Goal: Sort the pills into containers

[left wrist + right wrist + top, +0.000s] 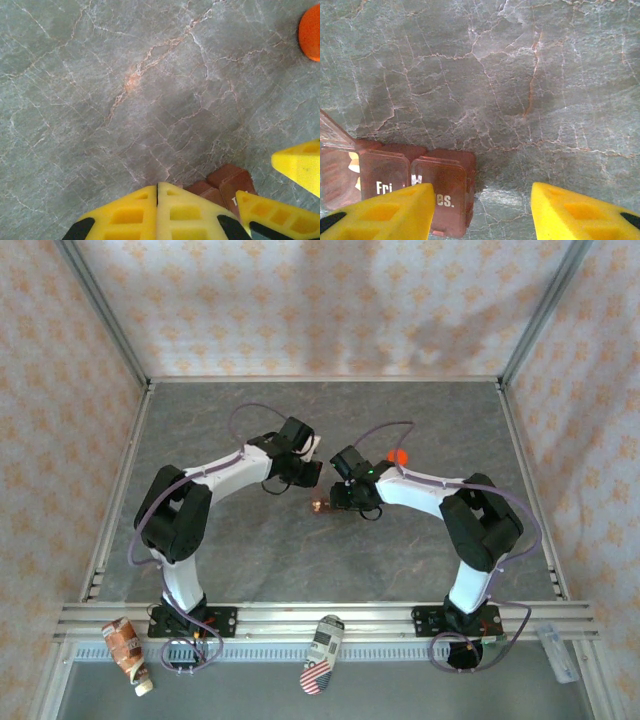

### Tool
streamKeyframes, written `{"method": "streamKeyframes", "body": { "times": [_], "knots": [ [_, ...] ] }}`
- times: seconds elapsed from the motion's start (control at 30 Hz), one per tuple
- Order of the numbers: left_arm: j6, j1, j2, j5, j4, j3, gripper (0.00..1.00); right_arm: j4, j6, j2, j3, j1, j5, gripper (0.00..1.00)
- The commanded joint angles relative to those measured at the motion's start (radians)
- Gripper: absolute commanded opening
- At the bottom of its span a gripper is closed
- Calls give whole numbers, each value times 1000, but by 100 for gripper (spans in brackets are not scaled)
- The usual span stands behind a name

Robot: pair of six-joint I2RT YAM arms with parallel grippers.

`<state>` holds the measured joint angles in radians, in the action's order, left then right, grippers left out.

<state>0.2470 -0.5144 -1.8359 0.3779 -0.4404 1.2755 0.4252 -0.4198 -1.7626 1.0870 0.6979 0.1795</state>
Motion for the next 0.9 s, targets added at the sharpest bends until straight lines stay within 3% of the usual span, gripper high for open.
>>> {"method": "streamKeyframes", "body": {
  "times": [0.0,0.23,0.87],
  "knots": [
    [17,-6,41,-15,8,-22,0,20,-16,-34,13,3,-46,54],
    [40,-3,24,-112,32,1,0,22,-16,-31,11,3,-47,54],
    [27,-3,-97,-66,-24,76,0,18,-18,-31,8,3,-44,53]
  ]
}}
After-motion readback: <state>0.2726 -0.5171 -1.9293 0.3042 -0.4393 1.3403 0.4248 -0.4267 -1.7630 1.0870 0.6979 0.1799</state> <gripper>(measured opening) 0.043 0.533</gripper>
